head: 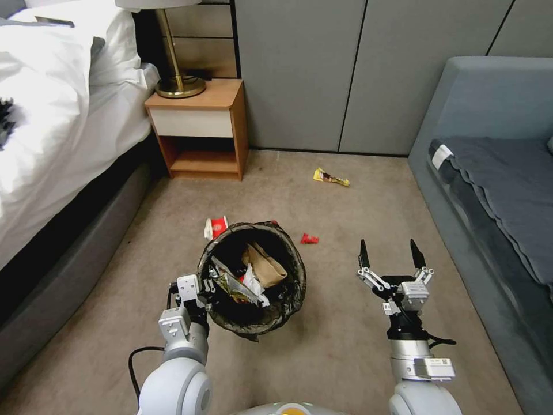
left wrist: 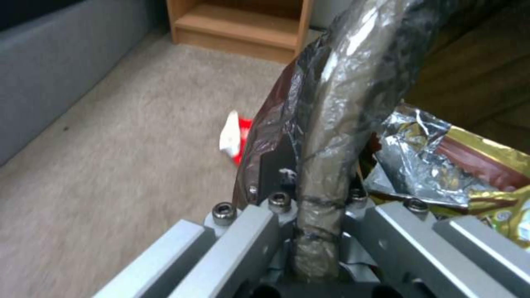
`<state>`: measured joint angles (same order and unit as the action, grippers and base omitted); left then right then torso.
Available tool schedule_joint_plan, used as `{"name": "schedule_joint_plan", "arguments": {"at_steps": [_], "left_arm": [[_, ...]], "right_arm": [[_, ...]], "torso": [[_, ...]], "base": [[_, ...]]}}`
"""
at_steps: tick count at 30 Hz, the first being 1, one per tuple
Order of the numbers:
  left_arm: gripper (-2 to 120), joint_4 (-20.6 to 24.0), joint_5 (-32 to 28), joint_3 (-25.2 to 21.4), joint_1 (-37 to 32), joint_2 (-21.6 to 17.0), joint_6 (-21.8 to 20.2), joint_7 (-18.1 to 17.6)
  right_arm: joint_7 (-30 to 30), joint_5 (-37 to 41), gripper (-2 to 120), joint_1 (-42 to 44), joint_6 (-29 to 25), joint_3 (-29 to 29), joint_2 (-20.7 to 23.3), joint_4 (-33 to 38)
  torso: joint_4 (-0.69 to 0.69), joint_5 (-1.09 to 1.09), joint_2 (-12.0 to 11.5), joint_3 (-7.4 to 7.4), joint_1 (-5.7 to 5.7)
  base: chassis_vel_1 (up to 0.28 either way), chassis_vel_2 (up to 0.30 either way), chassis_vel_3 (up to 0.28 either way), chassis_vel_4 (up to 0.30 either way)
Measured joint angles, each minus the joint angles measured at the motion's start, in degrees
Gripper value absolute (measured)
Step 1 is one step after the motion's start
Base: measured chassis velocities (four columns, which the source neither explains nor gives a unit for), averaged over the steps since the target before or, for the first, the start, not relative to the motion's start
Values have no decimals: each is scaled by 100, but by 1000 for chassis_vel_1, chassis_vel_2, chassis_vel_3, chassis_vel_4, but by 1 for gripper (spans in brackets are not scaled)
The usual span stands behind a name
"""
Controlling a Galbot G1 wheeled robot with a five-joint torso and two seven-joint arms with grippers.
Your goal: Pick up the trash bin, then pick up the garbage from the floor and place it into the trash bin.
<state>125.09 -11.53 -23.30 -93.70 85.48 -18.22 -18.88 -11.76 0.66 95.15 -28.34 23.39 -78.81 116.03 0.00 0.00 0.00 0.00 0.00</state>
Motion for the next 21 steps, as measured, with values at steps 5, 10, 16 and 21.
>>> {"name": "schedule_joint_plan", "arguments": {"at_steps": [5, 10, 16, 21], "left_arm": [[0, 10, -4, -9, -1, 1, -2, 4], [0, 20, -7, -15, 4, 3, -9, 2], [0, 22, -9, -17, 6, 4, -16, 2], [0, 27, -9, -23, 4, 2, -17, -3]], "right_arm": [[26, -2, 100, -10, -34, -3, 1, -9], [70, -3, 100, -23, -103, 2, 1, -31], [75, -3, 100, -39, -113, -1, 4, -37], [105, -52, 100, -102, -293, 5, 0, -88]], "torso": [[-1, 0, 0, 0, 0], [-3, -6, 0, 0, 1], [-3, -1, 0, 0, 1], [0, -1, 0, 1, 1]], "base": [[-307, 303, 315, -312], [-354, 350, 372, -350], [-319, 326, 331, -315], [-236, 262, 241, -240]]}}
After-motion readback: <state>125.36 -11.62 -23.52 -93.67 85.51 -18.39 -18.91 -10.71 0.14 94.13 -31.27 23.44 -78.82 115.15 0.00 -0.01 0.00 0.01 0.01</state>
